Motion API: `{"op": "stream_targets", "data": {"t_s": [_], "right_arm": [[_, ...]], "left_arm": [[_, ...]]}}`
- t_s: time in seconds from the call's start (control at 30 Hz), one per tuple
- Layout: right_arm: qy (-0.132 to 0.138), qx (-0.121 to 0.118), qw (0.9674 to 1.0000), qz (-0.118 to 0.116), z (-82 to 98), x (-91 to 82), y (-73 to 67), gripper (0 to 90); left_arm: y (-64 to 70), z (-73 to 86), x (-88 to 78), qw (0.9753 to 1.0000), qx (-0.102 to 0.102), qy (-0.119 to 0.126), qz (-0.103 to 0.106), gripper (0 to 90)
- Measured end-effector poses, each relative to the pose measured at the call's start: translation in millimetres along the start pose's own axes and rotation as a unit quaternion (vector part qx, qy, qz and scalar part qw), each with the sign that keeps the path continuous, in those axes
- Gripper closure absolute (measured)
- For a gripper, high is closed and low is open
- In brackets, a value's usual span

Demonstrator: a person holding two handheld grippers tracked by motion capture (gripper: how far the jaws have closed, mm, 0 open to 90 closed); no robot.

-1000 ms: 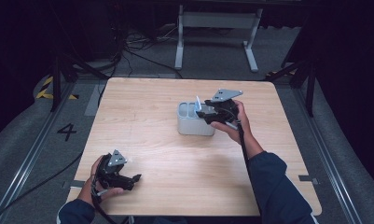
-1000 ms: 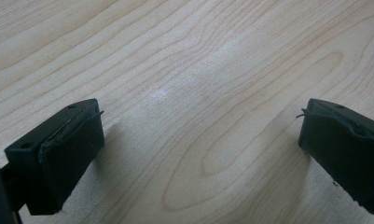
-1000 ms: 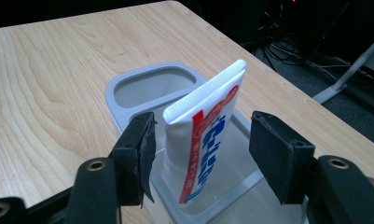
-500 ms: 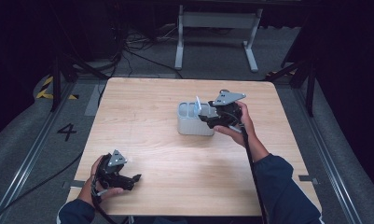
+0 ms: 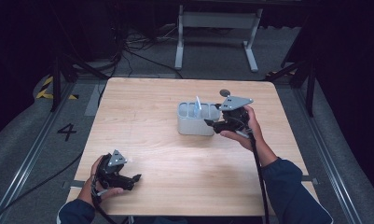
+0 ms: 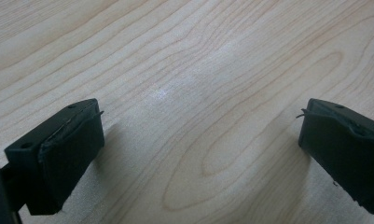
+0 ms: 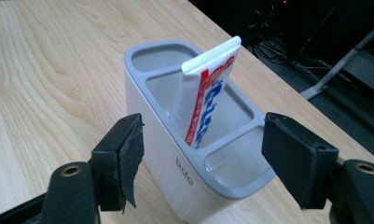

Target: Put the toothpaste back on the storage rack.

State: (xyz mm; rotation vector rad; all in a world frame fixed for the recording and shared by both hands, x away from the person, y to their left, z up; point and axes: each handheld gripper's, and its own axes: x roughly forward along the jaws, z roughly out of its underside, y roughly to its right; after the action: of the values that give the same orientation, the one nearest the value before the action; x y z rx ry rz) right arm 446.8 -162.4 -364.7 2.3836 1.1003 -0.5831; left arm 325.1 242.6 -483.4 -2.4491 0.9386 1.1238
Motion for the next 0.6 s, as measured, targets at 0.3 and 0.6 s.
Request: {"op": "stream_targets", "data": {"t_s": [0.3, 0.6], "right_arm": [[-0.004, -0.009, 0.9999, 0.007, 7.1, -10.9, -0.8, 30.7], [-0.008, -0.011, 0.9997, 0.018, 22.1, -25.7, 0.9, 31.0]], "left_arm": [[0.1, 0.0, -0.1, 1.0, 0.0, 0.0, 0.0, 0.5], [0.0, 0.0, 0.0, 1.0, 0.0, 0.0, 0.0, 0.5]]}}
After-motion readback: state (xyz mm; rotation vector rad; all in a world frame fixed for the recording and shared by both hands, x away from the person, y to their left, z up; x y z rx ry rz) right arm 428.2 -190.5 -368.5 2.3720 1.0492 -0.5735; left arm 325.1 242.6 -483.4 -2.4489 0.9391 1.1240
